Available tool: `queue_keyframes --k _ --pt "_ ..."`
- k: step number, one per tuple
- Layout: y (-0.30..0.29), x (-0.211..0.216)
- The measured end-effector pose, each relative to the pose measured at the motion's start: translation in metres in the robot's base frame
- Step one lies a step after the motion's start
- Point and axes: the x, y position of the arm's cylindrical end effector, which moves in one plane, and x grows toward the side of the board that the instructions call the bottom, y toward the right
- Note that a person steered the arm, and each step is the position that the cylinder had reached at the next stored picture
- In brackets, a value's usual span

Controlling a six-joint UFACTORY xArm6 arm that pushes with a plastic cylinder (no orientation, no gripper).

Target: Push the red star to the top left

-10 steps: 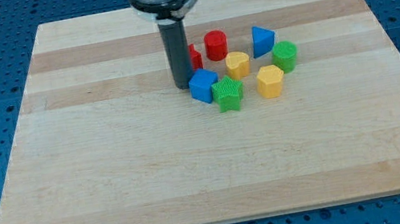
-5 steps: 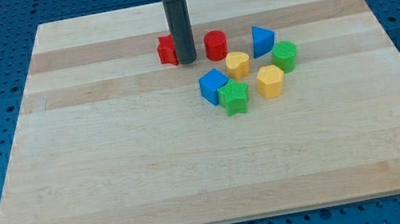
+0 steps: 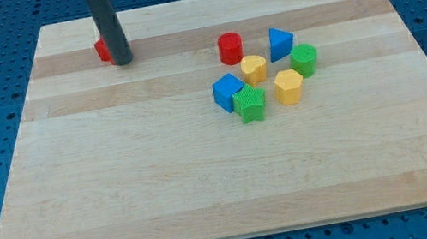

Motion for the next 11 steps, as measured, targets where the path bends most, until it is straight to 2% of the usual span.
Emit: queue_keyframes --k 7,9,10,11 --pt "-0.016 -0.071" --pt "-0.017 -0.071" --pt "-0.015 -0.060" --pt "-0.007 -0.027"
